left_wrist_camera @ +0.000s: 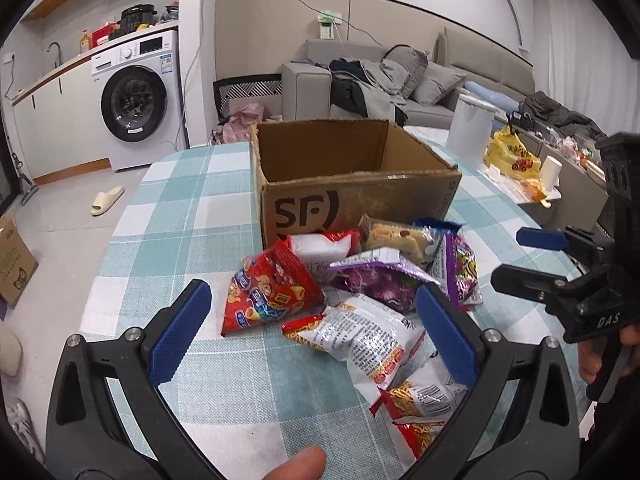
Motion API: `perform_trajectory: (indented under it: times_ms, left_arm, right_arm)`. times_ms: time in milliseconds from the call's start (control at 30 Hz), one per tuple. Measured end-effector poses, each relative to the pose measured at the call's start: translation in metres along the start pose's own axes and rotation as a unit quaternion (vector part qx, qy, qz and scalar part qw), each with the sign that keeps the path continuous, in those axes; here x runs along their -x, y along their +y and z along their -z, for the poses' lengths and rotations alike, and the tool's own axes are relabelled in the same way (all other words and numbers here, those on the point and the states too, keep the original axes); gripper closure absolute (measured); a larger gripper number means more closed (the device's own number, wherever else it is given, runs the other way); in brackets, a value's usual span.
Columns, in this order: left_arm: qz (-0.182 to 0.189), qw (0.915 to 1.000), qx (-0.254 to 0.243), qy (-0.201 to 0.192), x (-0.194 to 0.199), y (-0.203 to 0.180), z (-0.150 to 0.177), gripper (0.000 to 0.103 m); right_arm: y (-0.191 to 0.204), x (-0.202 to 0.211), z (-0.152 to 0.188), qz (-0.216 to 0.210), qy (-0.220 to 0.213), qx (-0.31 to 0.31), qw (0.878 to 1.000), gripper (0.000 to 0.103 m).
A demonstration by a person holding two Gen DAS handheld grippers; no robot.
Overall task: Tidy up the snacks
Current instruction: 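Withdraw both tools from the box back over the snack pile, then grasp the white chip bag with the left gripper while the right grasps the purple candy bag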
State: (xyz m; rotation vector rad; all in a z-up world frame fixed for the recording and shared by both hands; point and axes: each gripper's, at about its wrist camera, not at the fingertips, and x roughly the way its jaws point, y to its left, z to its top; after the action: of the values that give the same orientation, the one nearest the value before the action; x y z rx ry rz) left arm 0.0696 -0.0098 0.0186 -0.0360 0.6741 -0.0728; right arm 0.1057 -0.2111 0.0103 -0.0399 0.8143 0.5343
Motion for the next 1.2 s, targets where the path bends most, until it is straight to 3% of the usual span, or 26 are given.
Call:
perform_trajectory:
  times_ms: [767, 1067, 1200]
  left_arm:
    - [0.031, 0.9956, 0.037, 0.08, -0.057, 0.003, 0.017, 0.001]
    - [0.043, 0.9932, 0.044, 0.099, -0.073, 0.0, 0.023, 0.001]
    - [0.052, 0.9917, 0.047, 0.108, -0.081, -0.002, 0.025, 0.001]
  right_arm:
    - [-0.02, -0.04, 0.012, -0.015, 0.031, -0.034, 0.999, 0.001]
    - [-0.023, -0.05, 0.011, -0.017, 0.039, -0.041, 0.998, 0.004]
    - [-0.024, -0.057, 0.01, -0.018, 0.046, -0.047, 0.998, 0.012]
